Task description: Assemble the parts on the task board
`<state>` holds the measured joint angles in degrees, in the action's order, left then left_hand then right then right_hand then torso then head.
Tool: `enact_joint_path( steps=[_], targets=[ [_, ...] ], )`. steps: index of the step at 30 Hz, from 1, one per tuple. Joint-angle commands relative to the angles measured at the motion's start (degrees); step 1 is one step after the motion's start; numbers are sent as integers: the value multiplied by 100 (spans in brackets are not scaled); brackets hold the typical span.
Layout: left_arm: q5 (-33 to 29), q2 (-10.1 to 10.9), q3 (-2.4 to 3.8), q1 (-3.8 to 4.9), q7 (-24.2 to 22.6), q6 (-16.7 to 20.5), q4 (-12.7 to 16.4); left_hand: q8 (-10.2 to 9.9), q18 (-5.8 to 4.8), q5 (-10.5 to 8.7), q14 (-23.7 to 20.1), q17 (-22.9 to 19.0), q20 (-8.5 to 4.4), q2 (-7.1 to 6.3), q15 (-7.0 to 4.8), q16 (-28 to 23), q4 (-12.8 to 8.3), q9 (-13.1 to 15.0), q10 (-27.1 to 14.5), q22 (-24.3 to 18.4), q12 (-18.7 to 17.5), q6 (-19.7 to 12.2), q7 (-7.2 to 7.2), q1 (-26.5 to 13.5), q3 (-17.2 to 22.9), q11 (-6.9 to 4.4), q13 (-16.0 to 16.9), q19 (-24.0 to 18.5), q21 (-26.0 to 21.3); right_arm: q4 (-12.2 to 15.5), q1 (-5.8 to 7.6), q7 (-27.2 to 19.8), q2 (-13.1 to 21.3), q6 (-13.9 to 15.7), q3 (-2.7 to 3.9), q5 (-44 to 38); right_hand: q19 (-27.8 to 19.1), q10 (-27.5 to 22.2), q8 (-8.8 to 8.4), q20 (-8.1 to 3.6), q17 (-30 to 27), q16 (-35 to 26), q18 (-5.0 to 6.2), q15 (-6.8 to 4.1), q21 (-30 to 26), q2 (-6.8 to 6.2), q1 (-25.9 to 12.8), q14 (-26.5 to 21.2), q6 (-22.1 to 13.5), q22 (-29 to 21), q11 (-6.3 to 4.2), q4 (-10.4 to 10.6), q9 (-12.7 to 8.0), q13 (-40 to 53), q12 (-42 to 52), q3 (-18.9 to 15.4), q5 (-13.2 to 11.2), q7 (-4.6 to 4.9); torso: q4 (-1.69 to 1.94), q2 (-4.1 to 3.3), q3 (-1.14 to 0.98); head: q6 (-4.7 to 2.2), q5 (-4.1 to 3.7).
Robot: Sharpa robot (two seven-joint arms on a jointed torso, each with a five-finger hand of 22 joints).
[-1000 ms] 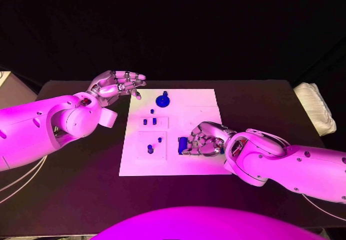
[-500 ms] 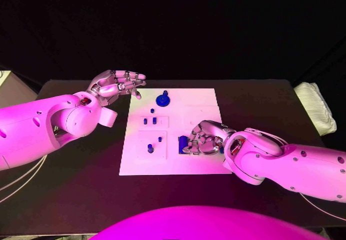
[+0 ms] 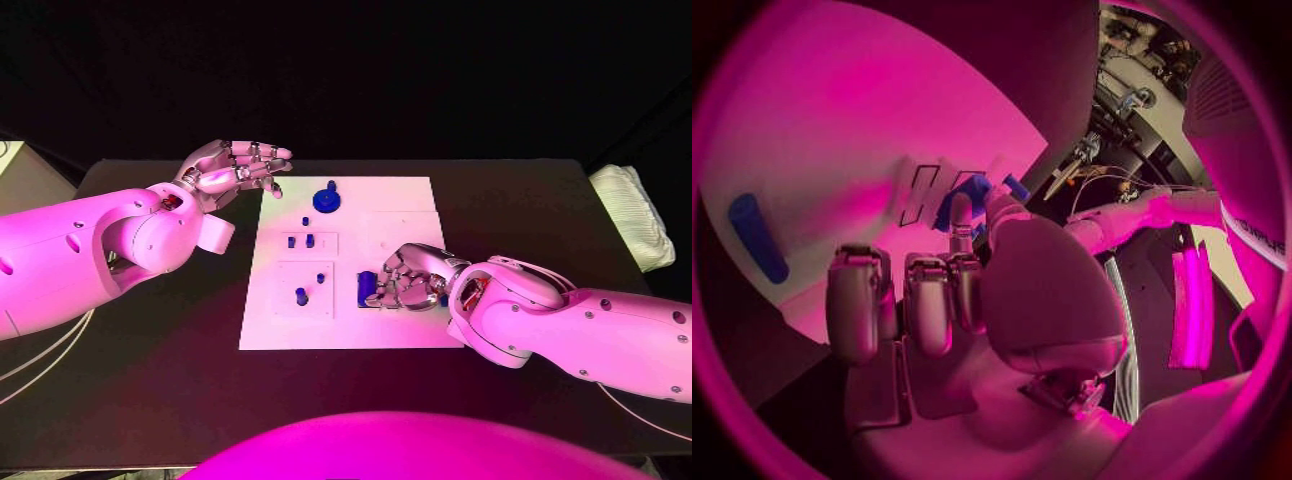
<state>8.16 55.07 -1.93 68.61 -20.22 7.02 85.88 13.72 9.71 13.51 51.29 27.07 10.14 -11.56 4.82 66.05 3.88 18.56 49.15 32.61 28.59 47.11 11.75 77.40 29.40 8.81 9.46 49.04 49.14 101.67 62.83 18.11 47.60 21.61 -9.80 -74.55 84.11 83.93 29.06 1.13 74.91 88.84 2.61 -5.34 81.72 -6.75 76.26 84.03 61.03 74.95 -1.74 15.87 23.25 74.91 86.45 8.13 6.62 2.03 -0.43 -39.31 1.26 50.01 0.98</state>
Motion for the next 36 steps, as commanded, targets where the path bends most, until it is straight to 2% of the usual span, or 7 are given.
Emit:
enact_joint_path(
  steps=[1, 8, 22, 26, 29, 36],
  targets=[
    [-21, -6, 3, 2, -19, -102, 9, 22, 80, 26, -39, -9, 5, 37, 1, -2, 29, -4, -46, -7, 20, -15, 44, 0, 10, -6, -8, 51, -35, -35, -36, -59, 6, -308, -20, 51, 333, 458, 33, -43, 1298, 16, -64, -23, -31, -174, 217, 551, -22, 974, -42, -102, -19, 1322, 2, 94, -133, -20, -5, 3, 8, -1, -2],
    [-21, -7, 2, 2, -15, -100, 3, 22, 80, 26, -39, -9, 5, 37, 1, -2, 29, -4, -46, -7, 20, -15, 44, 0, 10, -6, -8, 51, -35, -21, -52, -74, 32, -241, -21, 35, 335, 461, 31, -43, 1305, 18, -66, -23, -25, -184, 292, 552, -13, 980, -43, -111, -31, 1327, 9, 150, -124, -21, -1, 1, -1, -1, -2],
    [-21, -7, 2, 2, -10, -98, -4, 12, 80, 27, -42, -10, 6, 32, 4, -2, 32, -9, -54, -12, 23, -35, 52, -1, 7, -2, -9, 52, -43, 45, -60, -135, 80, -32, -22, 31, 341, 468, 33, -44, 1323, 27, -70, -23, -6, -169, 255, 556, 1, 994, -40, -43, -42, 1335, 22, 185, -69, -16, -7, -3, 1, -1, 17],
    [-21, -7, 2, 2, -9, -99, -9, 12, 80, 27, -42, -10, 6, 32, 4, -2, 32, -9, -54, -12, 23, -35, 52, -1, 7, -2, -9, 52, -43, 107, -61, -222, 113, 23, -22, 64, 345, 471, 43, -43, 1324, 27, -71, -20, -3, -241, 145, 556, 11, 1000, -35, 53, -51, 1339, 27, 163, -11, -9, -3, -1, 2, -1, 19],
    [-21, -5, 2, 2, -8, -99, -11, 12, 80, 27, -42, -10, 6, 32, 4, -2, 32, -9, -54, -12, 23, -35, 52, -1, 7, -2, -9, 52, -43, 165, -62, -289, 151, 129, -21, 84, 349, 475, 53, -42, 1334, 32, -74, -17, 10, -292, 44, 559, 18, 1010, -30, 77, -55, 1344, 34, 122, 14, -2, -7, 0, 4, -1, 19],
    [-21, -2, 2, 2, -5, -101, -14, 12, 80, 27, -42, -10, 6, 32, 4, -2, 32, -9, -54, -12, 23, -35, 52, -1, 7, -2, -9, 52, -43, 298, -60, -419, 253, 620, -16, 11, 344, 474, 57, -42, 1329, 29, -70, -17, -10, -297, 27, 558, 20, 999, -31, 70, -57, 1342, 29, 118, 27, -7, -5, 2, 8, -1, 11]
  ],
)
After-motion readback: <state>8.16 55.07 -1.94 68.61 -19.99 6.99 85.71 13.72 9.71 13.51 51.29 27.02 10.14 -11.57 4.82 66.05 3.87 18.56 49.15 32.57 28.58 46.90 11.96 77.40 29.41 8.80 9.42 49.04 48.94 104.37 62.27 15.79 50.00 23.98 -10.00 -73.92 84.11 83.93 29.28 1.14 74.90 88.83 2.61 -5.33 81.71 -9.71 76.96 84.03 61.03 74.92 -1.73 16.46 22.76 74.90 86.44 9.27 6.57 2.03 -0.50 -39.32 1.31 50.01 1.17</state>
